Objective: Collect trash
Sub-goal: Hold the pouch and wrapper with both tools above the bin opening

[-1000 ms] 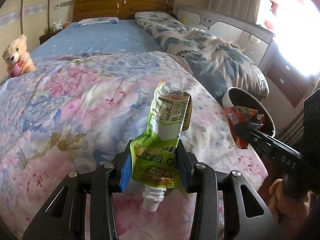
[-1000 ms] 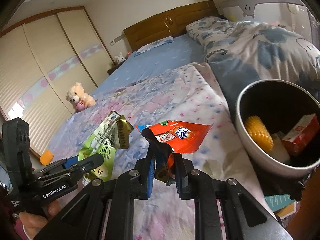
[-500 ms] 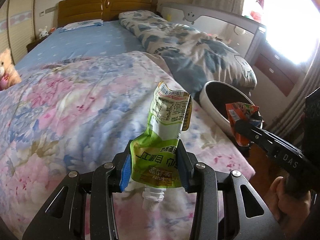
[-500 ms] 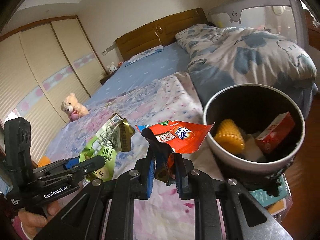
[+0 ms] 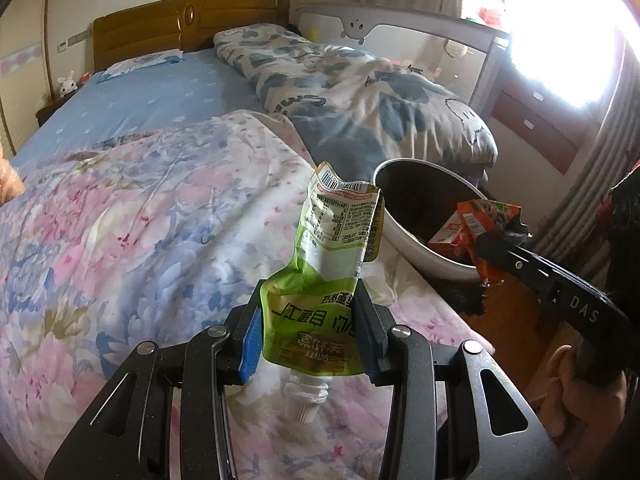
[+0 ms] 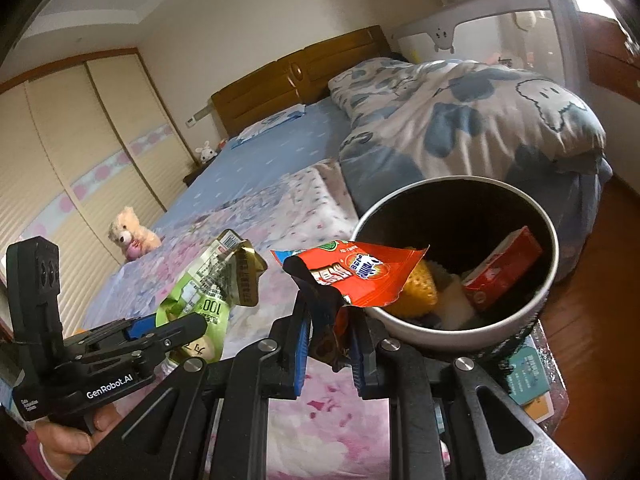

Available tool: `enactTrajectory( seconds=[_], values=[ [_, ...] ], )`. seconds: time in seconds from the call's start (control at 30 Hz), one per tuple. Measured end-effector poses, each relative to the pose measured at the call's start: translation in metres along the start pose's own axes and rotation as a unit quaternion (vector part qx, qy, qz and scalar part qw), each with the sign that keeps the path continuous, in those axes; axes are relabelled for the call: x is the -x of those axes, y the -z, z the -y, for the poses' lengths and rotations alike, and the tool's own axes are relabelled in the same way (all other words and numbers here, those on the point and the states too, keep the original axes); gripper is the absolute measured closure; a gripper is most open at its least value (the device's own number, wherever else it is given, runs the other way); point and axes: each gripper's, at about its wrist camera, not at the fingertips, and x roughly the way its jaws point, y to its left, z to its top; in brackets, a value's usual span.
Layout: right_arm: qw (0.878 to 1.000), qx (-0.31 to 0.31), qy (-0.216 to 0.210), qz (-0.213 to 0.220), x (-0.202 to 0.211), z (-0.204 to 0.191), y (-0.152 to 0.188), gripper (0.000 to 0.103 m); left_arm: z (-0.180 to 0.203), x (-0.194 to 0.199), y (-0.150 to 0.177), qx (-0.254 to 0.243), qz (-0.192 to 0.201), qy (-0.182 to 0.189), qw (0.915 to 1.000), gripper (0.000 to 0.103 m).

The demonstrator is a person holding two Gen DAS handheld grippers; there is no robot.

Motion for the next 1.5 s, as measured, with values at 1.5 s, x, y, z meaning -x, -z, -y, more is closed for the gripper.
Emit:
enactTrajectory(
  seconds=[1.5],
  values=[
    [0.999, -0.040, 0.022, 0.014, 0.015, 0.049, -0.011, 0.086, 0.054, -0.016, -0.020, -0.042, -0.004, 0.033, 0.9986, 0.065]
  ],
)
